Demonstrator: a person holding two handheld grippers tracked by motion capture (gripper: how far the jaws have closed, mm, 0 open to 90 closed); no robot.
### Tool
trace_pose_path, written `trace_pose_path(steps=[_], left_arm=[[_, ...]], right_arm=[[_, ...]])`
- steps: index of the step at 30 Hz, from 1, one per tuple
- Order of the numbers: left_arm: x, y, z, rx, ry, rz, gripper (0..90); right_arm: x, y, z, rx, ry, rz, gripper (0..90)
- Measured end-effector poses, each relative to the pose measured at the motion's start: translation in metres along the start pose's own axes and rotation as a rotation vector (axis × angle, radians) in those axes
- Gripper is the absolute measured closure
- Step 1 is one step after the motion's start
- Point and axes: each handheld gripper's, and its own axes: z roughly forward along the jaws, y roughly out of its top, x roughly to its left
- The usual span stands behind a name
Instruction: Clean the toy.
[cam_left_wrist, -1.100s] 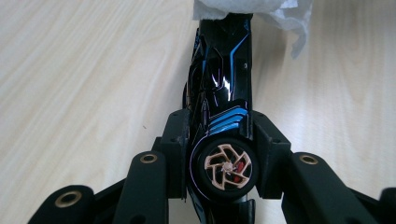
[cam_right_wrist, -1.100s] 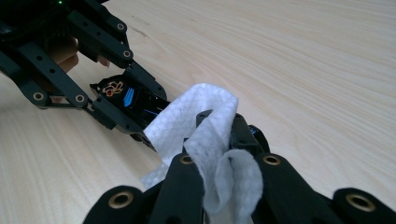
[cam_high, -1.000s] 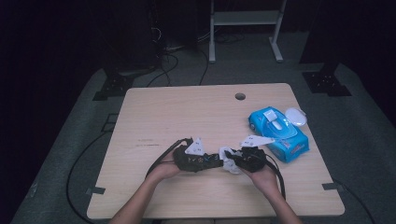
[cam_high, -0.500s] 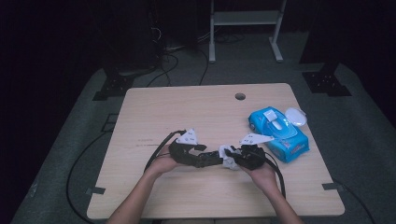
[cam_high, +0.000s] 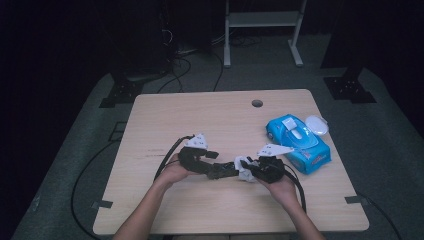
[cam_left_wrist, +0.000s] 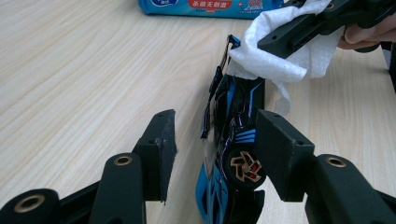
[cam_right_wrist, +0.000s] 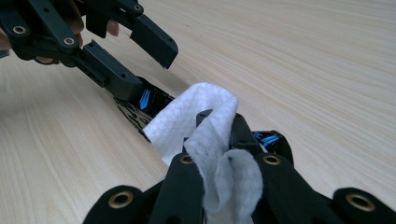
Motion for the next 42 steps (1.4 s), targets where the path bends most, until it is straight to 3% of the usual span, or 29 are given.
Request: trace_pose_path(steps=[11, 42], left_arm=[[-0.002, -0.002, 0.0, -0.007, -0.005, -0.019, 46.3], [-0.012, -0.005, 0.003, 0.021, -0.03, 0.014, 41.1]], right_arm=[[0.001, -0.001, -0.002, 0.002, 0.002, -0.01, 85.1], [0.013, -0.01, -0.012, 0.029, 0.015, -0.058, 85.1]])
